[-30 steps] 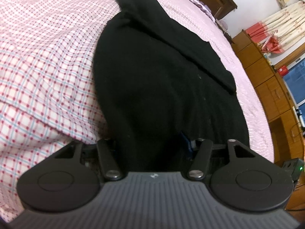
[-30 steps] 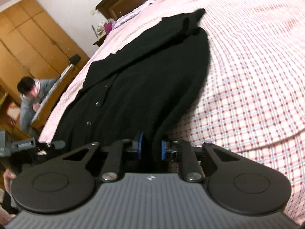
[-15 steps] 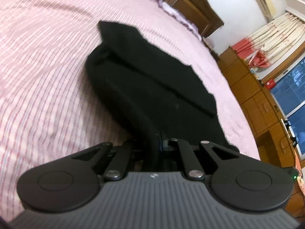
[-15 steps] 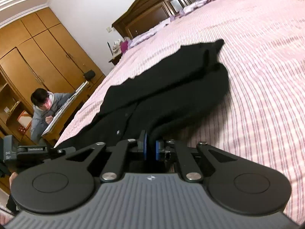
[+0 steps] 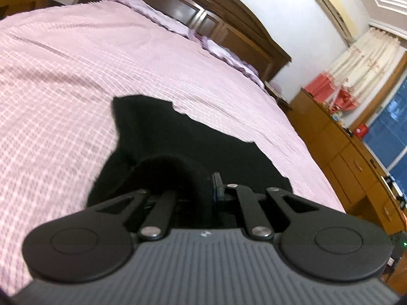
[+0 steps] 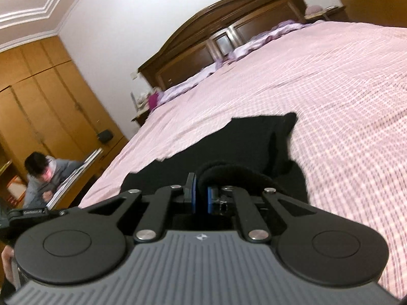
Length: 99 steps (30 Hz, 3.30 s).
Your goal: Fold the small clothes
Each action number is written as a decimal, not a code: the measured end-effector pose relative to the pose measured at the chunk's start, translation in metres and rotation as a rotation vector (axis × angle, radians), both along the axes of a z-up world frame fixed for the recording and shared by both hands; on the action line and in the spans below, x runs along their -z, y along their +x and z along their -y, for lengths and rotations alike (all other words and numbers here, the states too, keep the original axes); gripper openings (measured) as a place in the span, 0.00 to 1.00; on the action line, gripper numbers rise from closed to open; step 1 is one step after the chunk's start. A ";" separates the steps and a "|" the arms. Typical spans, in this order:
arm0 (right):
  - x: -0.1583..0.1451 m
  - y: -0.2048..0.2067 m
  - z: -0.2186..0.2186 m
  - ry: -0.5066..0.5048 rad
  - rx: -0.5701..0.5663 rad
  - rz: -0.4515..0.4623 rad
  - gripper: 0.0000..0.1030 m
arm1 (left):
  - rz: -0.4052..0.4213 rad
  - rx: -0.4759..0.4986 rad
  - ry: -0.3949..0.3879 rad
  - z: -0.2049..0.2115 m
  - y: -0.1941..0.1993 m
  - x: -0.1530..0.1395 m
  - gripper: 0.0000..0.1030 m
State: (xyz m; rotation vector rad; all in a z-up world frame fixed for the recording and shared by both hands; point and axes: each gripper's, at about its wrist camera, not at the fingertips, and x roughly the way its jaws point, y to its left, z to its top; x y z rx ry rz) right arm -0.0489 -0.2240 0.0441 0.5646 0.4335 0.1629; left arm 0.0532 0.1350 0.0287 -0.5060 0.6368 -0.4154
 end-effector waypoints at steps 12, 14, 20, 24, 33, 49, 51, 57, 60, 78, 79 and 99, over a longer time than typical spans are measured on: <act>0.052 0.059 -0.019 -0.197 0.089 -0.104 0.08 | -0.078 -0.024 0.168 0.014 0.060 0.052 0.10; 0.062 0.067 -0.019 -0.196 0.095 -0.138 0.09 | -0.095 -0.029 0.161 0.013 0.064 0.061 0.11; 0.072 0.075 -0.010 -0.128 0.082 -0.197 0.15 | -0.136 -0.029 0.139 0.007 0.058 0.059 0.12; 0.057 0.067 -0.004 -0.062 0.082 -0.219 0.39 | -0.110 -0.043 0.157 0.005 0.040 0.043 0.40; 0.042 0.023 -0.012 -0.025 0.022 -0.202 0.62 | -0.116 -0.047 0.238 0.006 0.004 0.032 0.47; 0.071 0.026 -0.015 0.073 -0.004 -0.250 0.80 | -0.135 -0.019 0.119 0.017 -0.005 0.051 0.46; 0.063 0.028 -0.015 0.082 0.004 -0.265 0.71 | -0.143 -0.013 0.110 0.019 -0.002 0.050 0.46; 0.051 0.025 -0.016 0.077 0.000 -0.229 0.15 | -0.142 0.068 0.042 0.027 0.004 0.041 0.17; 0.046 0.020 -0.011 0.133 0.001 -0.182 0.07 | -0.131 0.074 0.025 0.029 0.004 0.035 0.09; -0.042 0.070 0.009 0.076 0.038 0.121 0.06 | 0.108 -0.056 0.092 0.034 0.052 -0.058 0.09; -0.046 0.078 0.008 0.075 0.044 0.131 0.06 | 0.116 -0.062 0.089 0.035 0.059 -0.062 0.09; 0.040 0.252 -0.028 -0.218 0.137 -0.112 0.07 | -0.108 -0.125 0.256 0.069 0.195 0.040 0.11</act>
